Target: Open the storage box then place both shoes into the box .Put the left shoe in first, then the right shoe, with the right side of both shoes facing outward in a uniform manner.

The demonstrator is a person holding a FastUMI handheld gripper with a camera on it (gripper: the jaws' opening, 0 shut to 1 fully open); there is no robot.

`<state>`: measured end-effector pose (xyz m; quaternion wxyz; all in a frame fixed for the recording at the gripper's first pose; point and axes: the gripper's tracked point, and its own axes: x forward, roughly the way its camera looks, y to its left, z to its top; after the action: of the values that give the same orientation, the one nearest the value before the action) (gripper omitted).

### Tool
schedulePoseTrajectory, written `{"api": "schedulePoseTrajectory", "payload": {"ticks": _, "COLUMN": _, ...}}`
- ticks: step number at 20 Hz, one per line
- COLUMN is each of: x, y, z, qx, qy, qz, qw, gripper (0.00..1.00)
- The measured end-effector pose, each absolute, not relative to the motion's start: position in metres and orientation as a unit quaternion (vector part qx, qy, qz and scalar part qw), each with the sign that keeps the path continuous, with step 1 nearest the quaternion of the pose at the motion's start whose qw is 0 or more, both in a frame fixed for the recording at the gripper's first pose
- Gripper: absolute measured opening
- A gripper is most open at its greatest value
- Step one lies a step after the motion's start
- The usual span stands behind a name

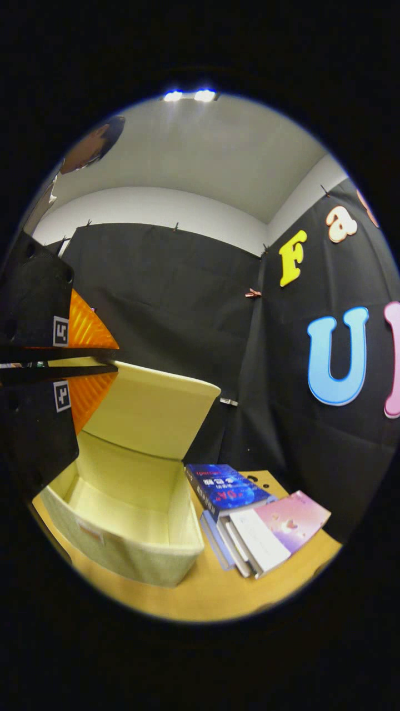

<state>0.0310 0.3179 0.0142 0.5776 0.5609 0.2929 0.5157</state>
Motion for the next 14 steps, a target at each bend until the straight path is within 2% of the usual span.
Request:
{"api": "schedulePoseTrajectory", "payload": {"ticks": 6, "x": 0.029, "y": 0.401, "z": 0.046, "qx": 0.509, "qy": 0.303, "qz": 0.54, "qw": 0.598, "gripper": 0.08}}
{"api": "schedulePoseTrajectory", "payload": {"ticks": 14, "x": 0.031, "y": 0.49, "z": 0.039, "qx": 0.493, "qy": 0.317, "qz": 0.536, "qw": 0.607, "gripper": 0.08}}
